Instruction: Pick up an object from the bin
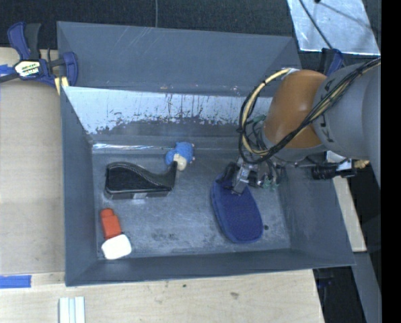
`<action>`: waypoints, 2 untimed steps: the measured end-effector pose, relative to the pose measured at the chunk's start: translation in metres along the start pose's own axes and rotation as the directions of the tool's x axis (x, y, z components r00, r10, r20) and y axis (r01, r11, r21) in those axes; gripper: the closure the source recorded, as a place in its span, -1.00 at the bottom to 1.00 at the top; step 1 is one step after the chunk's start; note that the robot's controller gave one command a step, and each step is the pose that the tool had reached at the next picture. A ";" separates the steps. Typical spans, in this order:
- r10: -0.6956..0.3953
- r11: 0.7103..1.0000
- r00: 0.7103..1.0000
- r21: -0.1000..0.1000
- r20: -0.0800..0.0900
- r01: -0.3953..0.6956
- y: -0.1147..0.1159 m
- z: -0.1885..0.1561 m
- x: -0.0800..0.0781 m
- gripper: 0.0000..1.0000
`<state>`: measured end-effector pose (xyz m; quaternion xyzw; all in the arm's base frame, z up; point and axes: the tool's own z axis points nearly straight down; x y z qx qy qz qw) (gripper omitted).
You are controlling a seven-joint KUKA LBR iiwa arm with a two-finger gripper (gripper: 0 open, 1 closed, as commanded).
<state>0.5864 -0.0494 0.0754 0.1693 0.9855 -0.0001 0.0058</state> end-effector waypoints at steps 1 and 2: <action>0.003 1.000 1.000 0.001 -0.001 -0.003 -0.029 -0.084 0.007 1.00; 0.007 1.000 1.000 0.000 -0.003 -0.007 -0.053 -0.159 0.068 1.00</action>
Offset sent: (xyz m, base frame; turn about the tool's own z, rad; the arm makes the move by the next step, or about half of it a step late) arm -0.0188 -0.0228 0.0780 0.0006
